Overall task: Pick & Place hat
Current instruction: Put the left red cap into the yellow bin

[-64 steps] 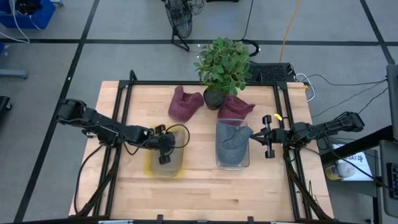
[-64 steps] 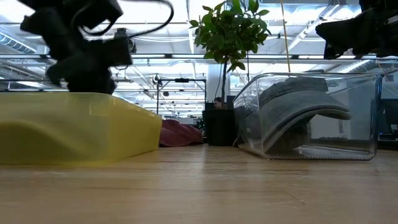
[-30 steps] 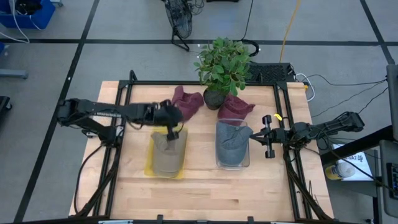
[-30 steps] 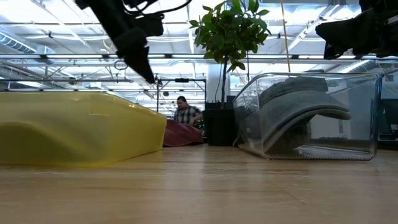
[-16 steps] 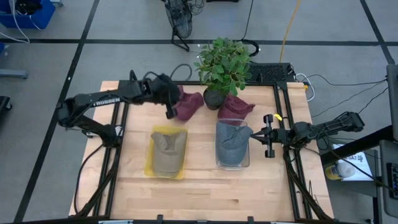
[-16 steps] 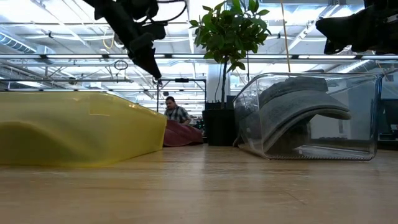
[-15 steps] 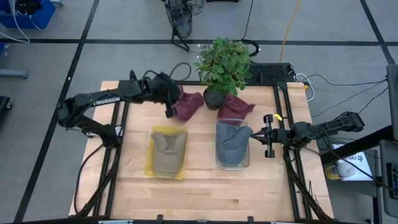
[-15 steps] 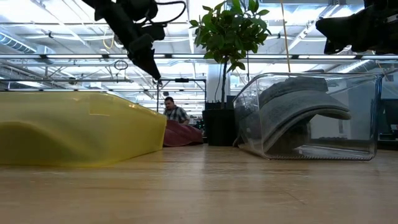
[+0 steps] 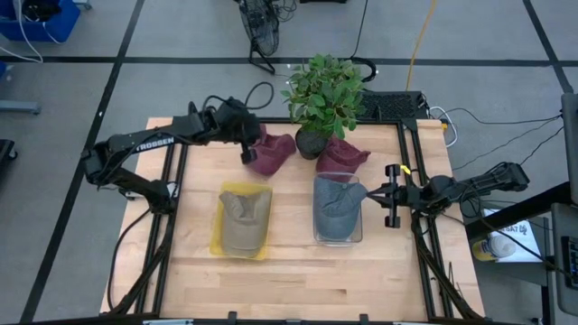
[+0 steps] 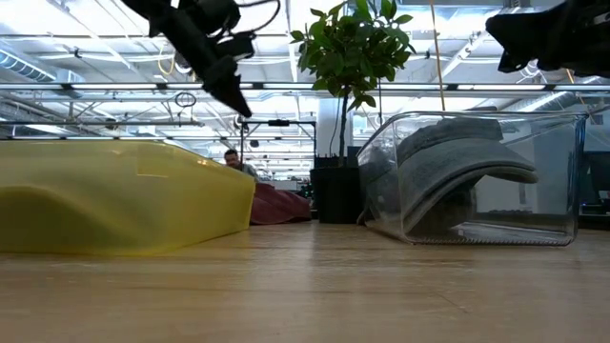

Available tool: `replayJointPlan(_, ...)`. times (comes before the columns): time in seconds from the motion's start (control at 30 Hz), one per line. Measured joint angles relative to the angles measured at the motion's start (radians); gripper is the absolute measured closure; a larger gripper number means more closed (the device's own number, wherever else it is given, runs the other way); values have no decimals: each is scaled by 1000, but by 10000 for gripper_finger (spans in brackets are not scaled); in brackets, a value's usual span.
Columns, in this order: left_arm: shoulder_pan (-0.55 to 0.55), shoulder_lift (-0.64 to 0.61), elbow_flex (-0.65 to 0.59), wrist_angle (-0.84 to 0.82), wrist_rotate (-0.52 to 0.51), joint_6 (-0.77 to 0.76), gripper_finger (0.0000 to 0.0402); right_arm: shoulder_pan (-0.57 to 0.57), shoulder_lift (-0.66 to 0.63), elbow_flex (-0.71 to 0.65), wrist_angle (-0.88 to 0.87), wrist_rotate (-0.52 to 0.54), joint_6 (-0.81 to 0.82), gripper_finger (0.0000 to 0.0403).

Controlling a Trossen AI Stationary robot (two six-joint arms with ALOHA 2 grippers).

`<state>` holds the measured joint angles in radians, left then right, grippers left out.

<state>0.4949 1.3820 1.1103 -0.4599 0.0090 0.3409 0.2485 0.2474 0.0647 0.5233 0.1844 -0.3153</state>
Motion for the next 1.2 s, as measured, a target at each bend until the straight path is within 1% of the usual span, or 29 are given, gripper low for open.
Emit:
replayJointPlan(0.07, -11, 0, 0, 33, -1, -34, 381, 0, 0, 0, 14, -1, 16, 403)
replayJointPlan(0.13, -22, 0, 1, 54, -34, -75, 381, 0, 0, 0, 19, -1, 29, 403)
replayJointPlan(0.2, -26, 5, 28, -9, -90, -87, 389, 0, 0, 0, 18, -1, 38, 403)
replayJointPlan(0.27, -14, 36, 87, -120, -151, -84, 397, 0, 0, 0, 22, 2, 36, 403)
replayJointPlan(0.3, -4, 59, 119, -176, -160, -81, 396, 0, 0, 0, 28, 4, 33, 403)
replayJointPlan(0.37, 21, 108, 171, -244, -133, -47, 393, 0, 0, 0, 40, 4, 24, 403)
replayJointPlan(0.5, 56, 217, 256, -296, -18, 95, 397, 0, 0, 0, 42, 3, 16, 403)
replayJointPlan(0.6, 72, 307, 300, -335, -22, 181, 394, 0, 0, 0, 43, 3, 15, 403)
replayJointPlan(0.73, 84, 374, 335, -322, -39, 217, 373, 0, 0, 0, 42, 3, -3, 403)
replayJointPlan(0.87, 75, 397, 339, -322, -37, 227, 333, 0, 0, 0, 39, 3, -15, 403)
replayJointPlan(1.07, 64, 397, 340, -359, -26, 241, 227, 0, 0, 0, 30, 3, -21, 403)
replayJointPlan(1.2, 64, 397, 340, -391, 41, 256, 163, 0, 0, 0, 30, 3, -23, 403)
